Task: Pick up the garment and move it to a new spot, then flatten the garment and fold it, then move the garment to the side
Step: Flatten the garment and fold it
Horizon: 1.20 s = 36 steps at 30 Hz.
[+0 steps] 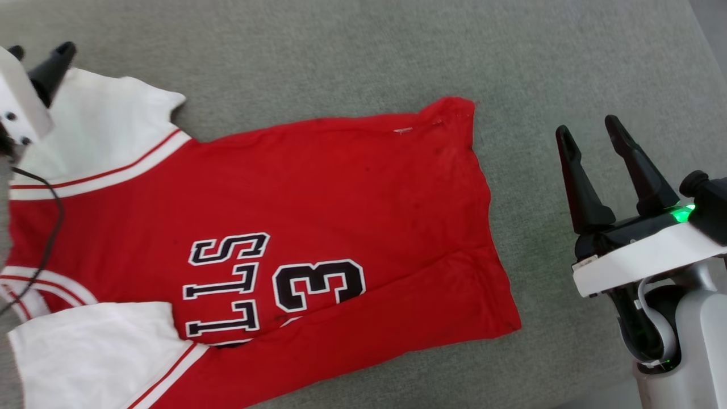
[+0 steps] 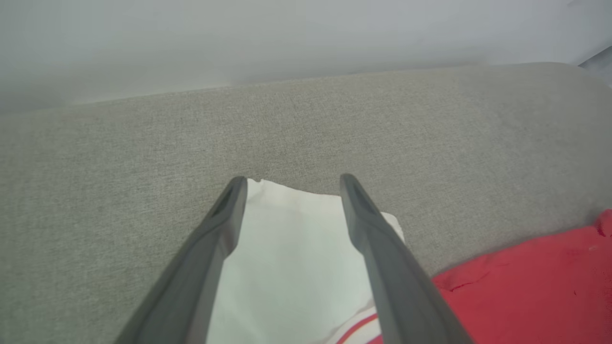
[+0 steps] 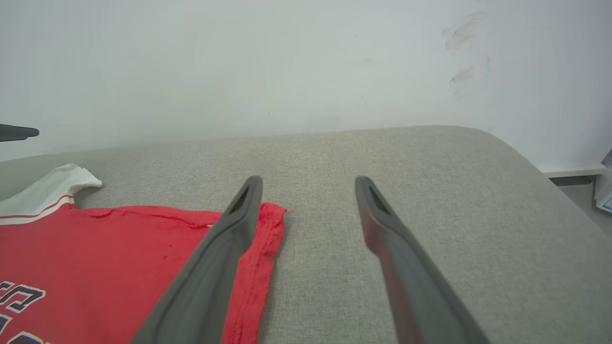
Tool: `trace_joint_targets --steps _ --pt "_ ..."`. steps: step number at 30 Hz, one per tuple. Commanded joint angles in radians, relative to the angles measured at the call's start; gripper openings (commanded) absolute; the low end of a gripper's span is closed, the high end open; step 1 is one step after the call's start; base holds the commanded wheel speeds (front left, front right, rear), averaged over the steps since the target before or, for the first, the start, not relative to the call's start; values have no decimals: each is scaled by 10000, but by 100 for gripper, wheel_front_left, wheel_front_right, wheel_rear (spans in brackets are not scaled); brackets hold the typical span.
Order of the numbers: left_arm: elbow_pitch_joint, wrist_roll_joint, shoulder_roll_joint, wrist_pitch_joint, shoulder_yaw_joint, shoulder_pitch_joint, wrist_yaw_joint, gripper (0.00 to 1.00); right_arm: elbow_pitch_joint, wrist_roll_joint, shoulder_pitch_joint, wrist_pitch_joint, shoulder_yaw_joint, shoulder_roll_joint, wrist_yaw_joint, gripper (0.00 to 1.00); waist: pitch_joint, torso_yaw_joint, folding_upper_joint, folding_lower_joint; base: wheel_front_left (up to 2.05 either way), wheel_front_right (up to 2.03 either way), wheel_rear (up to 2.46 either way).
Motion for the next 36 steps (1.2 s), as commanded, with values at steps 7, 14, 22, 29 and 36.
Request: trace_joint_targets --steps 7,14,22,29,36 --pt "257 -130 998 2409 -278 -1033 198 100 233 309 -280 -353 279 260 -4 100 1095 -713 0 -1 0 0 0" --pt "336 -640 1264 3770 -409 -568 565 100 619 523 -400 -621 391 286 -4 100 1391 -884 0 -1 0 0 0" --pt "236 -957 992 3828 -358 -180 899 0 887 971 -581 -640 515 106 -4 100 1339 -960 0 -1 0 0 0" --pt "133 -616 997 2964 -156 -445 886 0 1285 1589 -931 -128 600 -284 -4 100 1017 -711 0 -1 0 0 0" --pt "-179 -248 527 2272 -324 -1041 599 0 2227 2756 -2012 977 964 -1107 -4 100 788 -9 0 -1 0 0 0"
